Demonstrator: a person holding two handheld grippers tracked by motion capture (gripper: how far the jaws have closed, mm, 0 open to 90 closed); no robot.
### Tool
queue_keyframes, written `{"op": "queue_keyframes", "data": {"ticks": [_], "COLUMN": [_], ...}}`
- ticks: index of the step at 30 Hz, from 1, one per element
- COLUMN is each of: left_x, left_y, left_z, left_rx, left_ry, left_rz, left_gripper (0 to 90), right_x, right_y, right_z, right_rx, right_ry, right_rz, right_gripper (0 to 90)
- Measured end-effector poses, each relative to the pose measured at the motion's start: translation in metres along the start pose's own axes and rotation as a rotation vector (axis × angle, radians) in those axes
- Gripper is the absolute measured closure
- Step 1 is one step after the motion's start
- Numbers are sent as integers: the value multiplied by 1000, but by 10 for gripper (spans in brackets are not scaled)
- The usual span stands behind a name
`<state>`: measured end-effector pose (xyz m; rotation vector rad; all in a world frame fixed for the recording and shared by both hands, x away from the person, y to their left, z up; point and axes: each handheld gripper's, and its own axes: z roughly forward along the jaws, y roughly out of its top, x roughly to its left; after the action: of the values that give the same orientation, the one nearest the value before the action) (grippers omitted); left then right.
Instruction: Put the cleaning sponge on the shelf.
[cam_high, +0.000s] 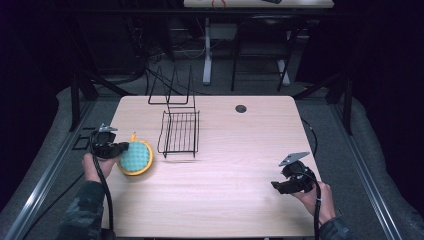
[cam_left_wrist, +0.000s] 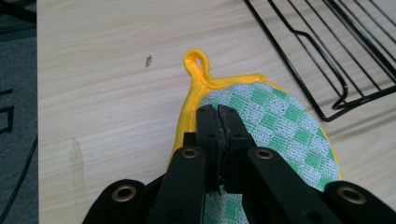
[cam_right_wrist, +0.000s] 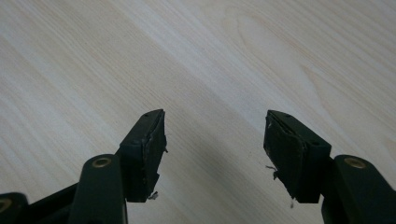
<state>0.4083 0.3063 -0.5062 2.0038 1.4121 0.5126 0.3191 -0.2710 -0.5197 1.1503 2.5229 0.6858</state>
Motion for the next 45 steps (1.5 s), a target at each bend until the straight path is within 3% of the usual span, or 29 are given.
{"op": "queue_keyframes", "data": {"ticks": [7,14,25,38,45], "left_x": [0,3,2,-10,-20], "left_y": [2,3,10,23,29], "left_z": [-11,-20,-27,-27,-16], "left_rx": [-14,-59,-72,-144,-148], "left_ry": [-8,-16,-51,-101,-125], "left_rz": [11,-17,-19,-42,-51], "left_gripper": [888,887,888,888,888], "right_x": [-1,-1,-2,-2,-2], "right_y": [0,-1,-1,-1,-2], "right_z": [0,1,3,2,1], "right_rx": [-1,-3,14,-5,-4], "right_ry": [-10,-15,-14,-9,-6], "right_rz": [4,15,9,11,17], "right_gripper": [343,293,303,252,236]}}
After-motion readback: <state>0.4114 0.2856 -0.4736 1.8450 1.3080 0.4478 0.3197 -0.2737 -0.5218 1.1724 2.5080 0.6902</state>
